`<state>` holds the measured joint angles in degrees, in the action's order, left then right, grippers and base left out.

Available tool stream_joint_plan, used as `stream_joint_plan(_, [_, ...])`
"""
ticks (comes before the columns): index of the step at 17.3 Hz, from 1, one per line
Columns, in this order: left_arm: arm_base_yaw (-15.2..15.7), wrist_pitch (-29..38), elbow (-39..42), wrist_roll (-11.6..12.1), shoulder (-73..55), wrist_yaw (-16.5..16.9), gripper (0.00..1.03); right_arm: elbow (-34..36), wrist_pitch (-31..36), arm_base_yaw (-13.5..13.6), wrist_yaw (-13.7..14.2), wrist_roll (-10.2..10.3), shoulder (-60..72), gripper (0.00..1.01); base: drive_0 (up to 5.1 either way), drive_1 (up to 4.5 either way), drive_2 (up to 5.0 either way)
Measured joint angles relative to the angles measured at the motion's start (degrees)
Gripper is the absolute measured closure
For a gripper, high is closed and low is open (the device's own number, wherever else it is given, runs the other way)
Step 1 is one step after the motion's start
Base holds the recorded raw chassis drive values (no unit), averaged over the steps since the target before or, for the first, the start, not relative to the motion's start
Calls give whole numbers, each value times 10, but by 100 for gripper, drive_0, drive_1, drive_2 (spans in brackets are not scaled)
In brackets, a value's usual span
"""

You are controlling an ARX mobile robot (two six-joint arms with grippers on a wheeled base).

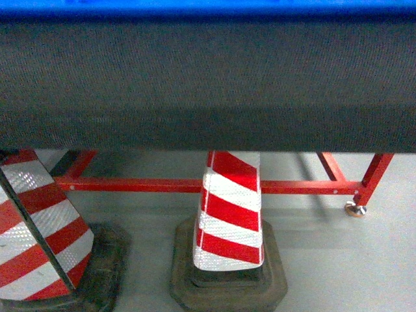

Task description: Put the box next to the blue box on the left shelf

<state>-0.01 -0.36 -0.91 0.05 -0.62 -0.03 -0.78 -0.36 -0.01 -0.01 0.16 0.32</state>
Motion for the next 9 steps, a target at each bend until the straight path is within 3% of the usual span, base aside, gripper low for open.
stream_joint_plan(9, [0,0,0,-1,0,0,5,0,1,0,0,0,0,3,0,0,0])
